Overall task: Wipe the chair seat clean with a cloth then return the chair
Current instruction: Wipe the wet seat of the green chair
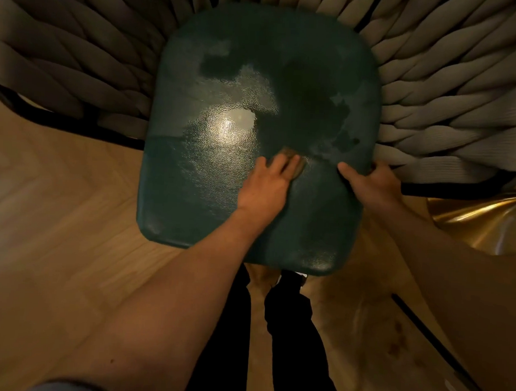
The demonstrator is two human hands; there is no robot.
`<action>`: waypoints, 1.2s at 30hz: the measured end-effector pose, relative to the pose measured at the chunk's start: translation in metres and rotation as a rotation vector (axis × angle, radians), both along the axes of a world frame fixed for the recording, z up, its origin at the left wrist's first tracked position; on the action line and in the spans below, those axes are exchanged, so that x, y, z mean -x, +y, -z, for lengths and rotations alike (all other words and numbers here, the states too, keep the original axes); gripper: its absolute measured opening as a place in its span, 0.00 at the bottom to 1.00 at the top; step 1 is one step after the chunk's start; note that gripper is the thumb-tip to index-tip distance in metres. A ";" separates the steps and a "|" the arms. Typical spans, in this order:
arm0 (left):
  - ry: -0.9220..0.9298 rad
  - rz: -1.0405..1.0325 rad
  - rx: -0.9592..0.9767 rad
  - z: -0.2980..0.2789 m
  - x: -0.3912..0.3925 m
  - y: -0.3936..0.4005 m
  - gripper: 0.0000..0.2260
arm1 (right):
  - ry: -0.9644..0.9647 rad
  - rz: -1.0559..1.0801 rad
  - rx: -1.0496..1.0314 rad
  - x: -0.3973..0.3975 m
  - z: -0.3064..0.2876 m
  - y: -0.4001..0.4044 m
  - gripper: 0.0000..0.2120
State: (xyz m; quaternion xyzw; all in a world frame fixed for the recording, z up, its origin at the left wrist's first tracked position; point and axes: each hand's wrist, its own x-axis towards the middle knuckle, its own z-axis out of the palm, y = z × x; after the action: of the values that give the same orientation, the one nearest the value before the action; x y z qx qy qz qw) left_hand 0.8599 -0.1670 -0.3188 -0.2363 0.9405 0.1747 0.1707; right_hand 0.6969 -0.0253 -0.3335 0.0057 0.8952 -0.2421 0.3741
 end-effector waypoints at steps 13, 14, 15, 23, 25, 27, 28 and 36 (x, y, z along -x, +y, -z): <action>0.002 -0.302 0.183 0.013 -0.089 -0.112 0.29 | 0.035 -0.054 -0.079 0.000 -0.003 -0.011 0.40; -0.003 -0.299 0.204 0.014 -0.095 -0.121 0.30 | 0.037 -0.048 -0.076 0.000 -0.003 -0.012 0.40; -0.010 -0.302 0.225 0.015 -0.101 -0.129 0.30 | 0.039 -0.042 -0.076 -0.001 -0.003 -0.012 0.40; -0.007 -0.406 0.293 0.012 -0.132 -0.181 0.29 | 0.042 -0.023 -0.089 -0.001 -0.006 -0.012 0.41; 0.022 -0.474 0.265 0.006 -0.128 -0.178 0.28 | 0.038 -0.036 -0.085 -0.002 -0.012 -0.014 0.39; 0.014 -0.498 0.250 0.004 -0.121 -0.173 0.28 | 0.020 -0.035 -0.079 -0.003 -0.015 -0.015 0.37; 0.012 -0.509 0.237 0.005 -0.118 -0.170 0.29 | 0.007 -0.026 -0.070 -0.003 -0.016 -0.015 0.36; 0.054 -0.510 0.163 0.007 -0.088 -0.141 0.28 | -0.104 0.184 0.060 0.000 -0.022 -0.012 0.44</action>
State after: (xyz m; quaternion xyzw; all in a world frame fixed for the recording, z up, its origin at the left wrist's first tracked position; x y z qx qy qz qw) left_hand 0.9483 -0.3079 -0.3260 -0.4736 0.8659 0.1419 0.0763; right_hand 0.6967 -0.0369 -0.3115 0.0892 0.8627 -0.3014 0.3962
